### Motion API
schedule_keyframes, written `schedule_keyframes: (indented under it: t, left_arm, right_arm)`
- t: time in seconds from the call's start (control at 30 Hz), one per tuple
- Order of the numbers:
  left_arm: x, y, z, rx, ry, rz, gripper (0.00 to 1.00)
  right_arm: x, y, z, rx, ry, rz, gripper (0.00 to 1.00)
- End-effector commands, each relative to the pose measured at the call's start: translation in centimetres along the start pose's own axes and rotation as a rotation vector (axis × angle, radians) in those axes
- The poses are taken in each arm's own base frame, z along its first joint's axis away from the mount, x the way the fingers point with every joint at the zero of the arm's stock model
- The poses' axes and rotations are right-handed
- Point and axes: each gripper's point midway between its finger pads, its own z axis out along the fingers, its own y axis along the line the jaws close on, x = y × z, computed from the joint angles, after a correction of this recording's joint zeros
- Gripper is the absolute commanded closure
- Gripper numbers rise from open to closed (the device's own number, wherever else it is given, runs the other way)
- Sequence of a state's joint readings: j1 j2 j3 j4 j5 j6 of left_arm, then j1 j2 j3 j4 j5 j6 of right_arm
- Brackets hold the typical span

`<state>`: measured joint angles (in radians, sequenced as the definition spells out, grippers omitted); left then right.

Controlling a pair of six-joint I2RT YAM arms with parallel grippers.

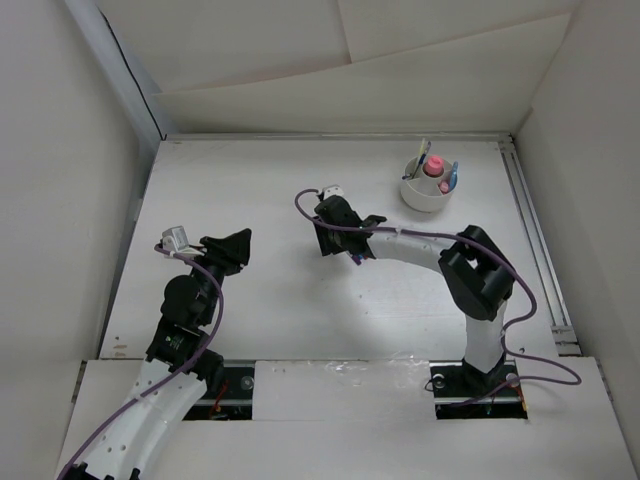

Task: Sort the stationery into containers
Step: Pick up the pen from the center of the board.

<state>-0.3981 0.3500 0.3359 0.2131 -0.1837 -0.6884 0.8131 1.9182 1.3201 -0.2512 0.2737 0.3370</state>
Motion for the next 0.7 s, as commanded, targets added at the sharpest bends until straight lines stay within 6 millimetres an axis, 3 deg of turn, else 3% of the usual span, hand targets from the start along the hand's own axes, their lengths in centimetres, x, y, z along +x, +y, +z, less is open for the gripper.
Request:
schedule_keyframes:
  t: [0.0, 0.03, 0.2, 0.37, 0.67]
  left_arm:
    - [-0.9, -1.2, 0.0, 0.044, -0.025, -0.005, 0.59]
    - [-0.9, -1.2, 0.0, 0.044, -0.025, -0.005, 0.59]
    - [-0.9, -1.2, 0.0, 0.044, -0.025, -0.005, 0.59]
    - [-0.9, -1.2, 0.0, 0.044, -0.025, -0.005, 0.59]
    - [-0.9, -1.2, 0.0, 0.044, -0.025, -0.005, 0.59]
  right_arm:
    - [-2.6, -0.5, -0.2, 0.037, -0.053, 0.039, 0.47]
    - [-2.0, -0.7, 0.2, 0.045, -0.033, 0.033, 0.47]
    - [-2.9, -1.2, 0.5, 0.046, -0.043, 0.051, 0.47]
    - [-3.2, -2.1, 1.5, 0.048, -0.028, 0.061, 0.57]
    - [-2.8, -2.7, 2.9, 0.046, 0.011, 0.073, 0.67]
